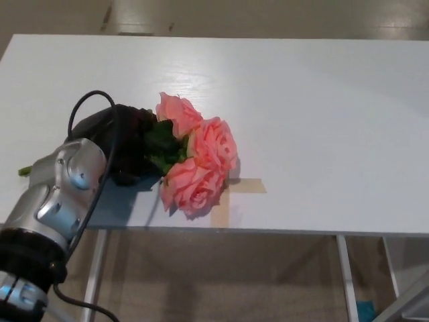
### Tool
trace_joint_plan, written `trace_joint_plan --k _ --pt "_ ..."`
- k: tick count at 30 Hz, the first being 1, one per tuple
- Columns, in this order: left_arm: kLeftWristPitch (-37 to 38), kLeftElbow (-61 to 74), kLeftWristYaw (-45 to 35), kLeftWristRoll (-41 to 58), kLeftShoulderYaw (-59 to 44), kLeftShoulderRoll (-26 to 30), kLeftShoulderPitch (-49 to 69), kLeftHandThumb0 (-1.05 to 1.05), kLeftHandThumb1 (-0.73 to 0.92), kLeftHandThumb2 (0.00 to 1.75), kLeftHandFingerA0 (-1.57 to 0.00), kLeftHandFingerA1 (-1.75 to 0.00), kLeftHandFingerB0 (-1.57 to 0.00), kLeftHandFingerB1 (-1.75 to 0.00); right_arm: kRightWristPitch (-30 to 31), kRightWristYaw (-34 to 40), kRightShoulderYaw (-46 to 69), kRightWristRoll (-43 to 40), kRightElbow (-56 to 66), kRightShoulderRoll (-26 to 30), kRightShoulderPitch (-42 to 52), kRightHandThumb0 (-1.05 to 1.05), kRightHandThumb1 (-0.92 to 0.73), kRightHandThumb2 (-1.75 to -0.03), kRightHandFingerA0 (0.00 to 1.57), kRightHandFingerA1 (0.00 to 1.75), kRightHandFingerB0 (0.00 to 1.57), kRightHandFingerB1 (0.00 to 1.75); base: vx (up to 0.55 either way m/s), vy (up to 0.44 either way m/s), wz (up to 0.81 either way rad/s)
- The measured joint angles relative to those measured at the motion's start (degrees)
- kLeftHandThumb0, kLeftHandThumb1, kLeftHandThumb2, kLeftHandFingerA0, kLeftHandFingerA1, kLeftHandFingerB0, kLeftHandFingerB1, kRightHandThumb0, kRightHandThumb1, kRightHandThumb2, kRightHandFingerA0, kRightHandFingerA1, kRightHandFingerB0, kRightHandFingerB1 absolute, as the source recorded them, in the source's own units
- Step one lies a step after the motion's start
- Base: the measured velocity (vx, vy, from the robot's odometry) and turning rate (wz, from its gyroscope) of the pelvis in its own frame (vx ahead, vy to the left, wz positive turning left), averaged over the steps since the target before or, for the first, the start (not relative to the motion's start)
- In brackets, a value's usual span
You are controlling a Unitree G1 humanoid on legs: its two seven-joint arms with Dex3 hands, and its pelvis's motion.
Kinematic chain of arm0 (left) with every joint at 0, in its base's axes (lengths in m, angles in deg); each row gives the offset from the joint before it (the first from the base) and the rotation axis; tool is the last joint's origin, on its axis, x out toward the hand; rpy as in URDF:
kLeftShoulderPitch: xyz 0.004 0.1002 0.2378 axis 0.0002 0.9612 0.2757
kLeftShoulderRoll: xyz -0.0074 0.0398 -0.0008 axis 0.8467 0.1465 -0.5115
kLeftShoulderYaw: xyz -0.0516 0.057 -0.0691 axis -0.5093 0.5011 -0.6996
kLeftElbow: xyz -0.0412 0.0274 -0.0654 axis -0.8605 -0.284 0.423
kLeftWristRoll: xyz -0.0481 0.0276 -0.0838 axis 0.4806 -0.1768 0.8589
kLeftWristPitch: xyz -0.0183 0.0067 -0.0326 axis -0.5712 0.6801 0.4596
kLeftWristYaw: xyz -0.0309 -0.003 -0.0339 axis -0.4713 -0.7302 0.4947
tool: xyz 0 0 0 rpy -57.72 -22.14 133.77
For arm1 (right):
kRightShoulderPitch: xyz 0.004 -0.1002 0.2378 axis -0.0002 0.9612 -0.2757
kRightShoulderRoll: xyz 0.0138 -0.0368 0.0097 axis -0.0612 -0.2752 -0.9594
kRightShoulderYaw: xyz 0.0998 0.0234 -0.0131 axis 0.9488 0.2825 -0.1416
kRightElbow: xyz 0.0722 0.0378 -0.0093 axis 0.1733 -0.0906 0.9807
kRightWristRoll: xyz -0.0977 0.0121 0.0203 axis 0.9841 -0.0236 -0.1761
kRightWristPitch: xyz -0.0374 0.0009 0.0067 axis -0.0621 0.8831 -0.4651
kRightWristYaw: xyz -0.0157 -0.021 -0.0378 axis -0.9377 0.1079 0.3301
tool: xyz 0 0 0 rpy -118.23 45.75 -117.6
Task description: Use the left hand to pick up the rose and passes it to a human.
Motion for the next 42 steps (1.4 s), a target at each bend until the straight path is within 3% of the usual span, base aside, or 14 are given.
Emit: trace_joint_plan --k 1,7,15,17,20,32,42 --pt "0.21 -0.01 0.3 0.01 -0.03 -0.02 0.1 -0.25 0.78 0.66 -0.79 -1.42 -0.76 -0.93 0.0 0.0 -0.01 0.01 0.0 0.0 0.0 -0.55 -0.8 -0.64 0.61 0.56 0.45 0.36 0.0 0.0 0.0" --pt "1.51 -0.55 2.38 0.73 -2.44 -0.38 0.71 -0.22 0.79 0.63 -0.77 -1.46 -0.7 -1.11 0.0 0.01 -0.31 0.1 0.02 0.02 -0.13 -0.55 -0.8 -0.64 0.61 0.55 0.45 0.36 0.0 0.0 0.0" --pt "2.89 3.67 3.64 3.74 -10.33 -2.04 -0.42 -0.2 0.81 0.64 -0.71 -1.42 -0.78 -0.96 0.02 0.01 -0.45 0.09 0.01 0.08 -0.32 -0.54 -0.8 -0.64 0.61 0.55 0.45 0.36 0.0 0.0 0.0" --pt "3.5 6.04 3.94 5.31 -13.06 -2.98 -1.52 -0.19 0.82 0.64 -0.76 -1.4 -0.78 -0.98 0.03 0.01 -0.46 0.08 0.02 0.1 -0.41 -0.54 -0.8 -0.64 0.61 0.55 0.46 0.36 0.0 0.0 0.0" --pt "3.34 9.63 3.64 8.06 -16.9 -4.36 -3.03 -0.15 0.85 0.65 -0.97 -1.3 -0.74 -1.06 0.03 0.01 -0.46 0.09 0.01 0.11 -0.48 -0.54 -0.8 -0.64 0.61 0.55 0.46 0.36 0.0 0.0 0.0" --pt "-1.54 15.49 1.08 19.02 -29.74 -9.31 -6.95 -0.21 0.79 0.75 -1.04 -1.44 -0.8 -1.09 0.03 0.01 -0.58 0.1 0.01 0.13 -0.57 -0.54 -0.81 -0.64 0.61 0.56 0.45 0.36 0.0 0.0 0.0" --pt "-9.4 15.62 0.64 28.49 -40.53 -11.73 -11.41 -0.16 0.79 0.7 -1.1 -1.45 -0.89 -0.94 0.03 0.02 -0.76 0.1 0.01 0.13 -0.61 -0.54 -0.8 -0.64 0.61 0.55 0.45 0.36 0.0 0.0 0.0"
